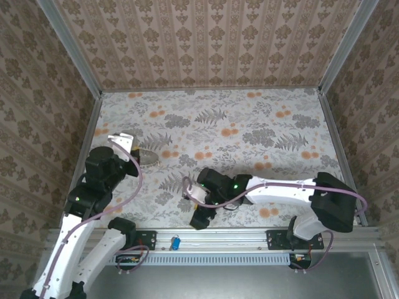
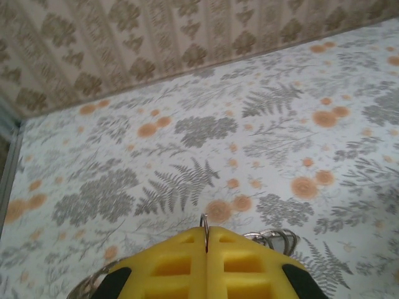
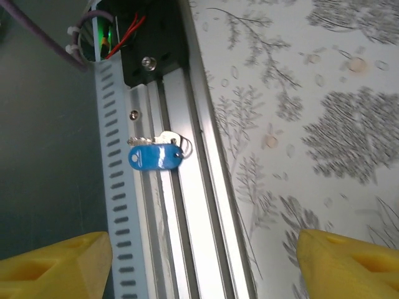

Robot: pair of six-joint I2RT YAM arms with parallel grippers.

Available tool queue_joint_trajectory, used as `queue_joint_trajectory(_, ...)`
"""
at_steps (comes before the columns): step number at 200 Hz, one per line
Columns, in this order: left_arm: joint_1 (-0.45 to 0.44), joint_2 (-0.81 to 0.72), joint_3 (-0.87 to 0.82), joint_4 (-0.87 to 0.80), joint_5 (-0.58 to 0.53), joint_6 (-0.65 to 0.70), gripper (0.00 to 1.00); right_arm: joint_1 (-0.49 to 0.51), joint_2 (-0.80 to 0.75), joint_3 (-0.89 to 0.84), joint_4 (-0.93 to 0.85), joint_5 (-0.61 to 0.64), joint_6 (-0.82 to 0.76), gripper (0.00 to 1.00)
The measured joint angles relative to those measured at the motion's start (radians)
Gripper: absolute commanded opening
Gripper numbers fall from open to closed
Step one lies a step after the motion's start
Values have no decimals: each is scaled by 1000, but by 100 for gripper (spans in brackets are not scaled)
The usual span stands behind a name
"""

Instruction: Put the keys on the keyring

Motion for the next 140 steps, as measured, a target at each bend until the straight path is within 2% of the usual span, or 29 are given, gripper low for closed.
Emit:
queue_joint_trajectory(35, 143, 16, -10, -6, 76, -31, 0, 84, 138, 126, 2, 69, 0, 73)
queue_joint_trajectory(62, 217, 26, -16, -7, 137, -45, 0, 136, 239, 216, -30, 132, -8, 70)
queue_joint_trajectory(103, 293, 38, -23, -1, 213, -56, 0, 178, 315, 293, -112, 174, -19, 57)
queue_joint_trajectory(140, 315, 43, -25, 6, 261, -64, 0, 187, 377, 345, -160, 175, -10, 43)
